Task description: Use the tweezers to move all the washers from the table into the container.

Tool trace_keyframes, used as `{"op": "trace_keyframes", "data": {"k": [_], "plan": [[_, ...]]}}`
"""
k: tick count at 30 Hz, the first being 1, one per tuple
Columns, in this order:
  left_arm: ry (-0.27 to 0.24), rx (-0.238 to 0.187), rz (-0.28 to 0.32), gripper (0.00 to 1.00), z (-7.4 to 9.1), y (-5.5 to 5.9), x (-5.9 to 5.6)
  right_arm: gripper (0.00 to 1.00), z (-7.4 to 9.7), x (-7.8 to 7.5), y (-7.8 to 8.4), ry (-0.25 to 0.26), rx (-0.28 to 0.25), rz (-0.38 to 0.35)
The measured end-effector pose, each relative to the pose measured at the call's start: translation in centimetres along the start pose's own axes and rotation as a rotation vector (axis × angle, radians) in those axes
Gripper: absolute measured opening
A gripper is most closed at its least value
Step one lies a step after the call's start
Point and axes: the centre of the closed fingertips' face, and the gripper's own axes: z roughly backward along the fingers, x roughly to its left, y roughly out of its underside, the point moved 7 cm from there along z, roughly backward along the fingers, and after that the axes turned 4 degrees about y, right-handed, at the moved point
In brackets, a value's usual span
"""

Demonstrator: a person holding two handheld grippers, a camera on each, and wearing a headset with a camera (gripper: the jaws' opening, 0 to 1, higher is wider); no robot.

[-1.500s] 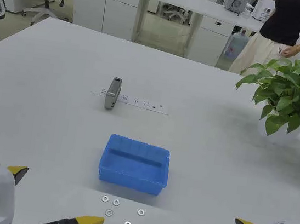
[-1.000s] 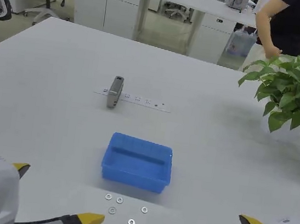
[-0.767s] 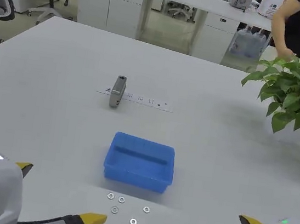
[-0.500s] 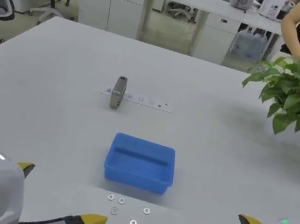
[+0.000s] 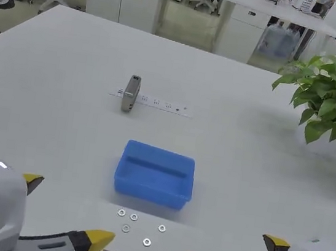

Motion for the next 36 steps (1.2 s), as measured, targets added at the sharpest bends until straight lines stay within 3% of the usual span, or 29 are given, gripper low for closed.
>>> {"op": "trace_keyframes", "data": {"k": [10, 20, 23, 29, 36], "plan": [[0.109, 0.089, -0.073, 0.67, -2.2, 1.1, 0.2, 0.8, -0.7, -0.1, 0.2, -0.023, 0.036, 0.003], [0.2, 0.19, -0.105, 0.56, -5.1, 2.9, 0.5, 0.78, -2.0, 0.2, 0.3, -0.047, 0.077, 0.017], [0.235, 0.244, -0.106, 0.55, -6.3, 4.0, 0.7, 0.78, -2.3, 0.0, 0.4, -0.055, 0.09, 0.021], [0.267, 0.314, -0.137, 0.52, -7.9, 5.6, 1.0, 0.78, -2.7, -0.2, 0.6, -0.06, 0.102, 0.021], [0.286, 0.367, -0.161, 0.5, -9.0, 6.8, 1.4, 0.77, -3.5, -0.3, 1.5, -0.067, 0.119, 0.004]]}}
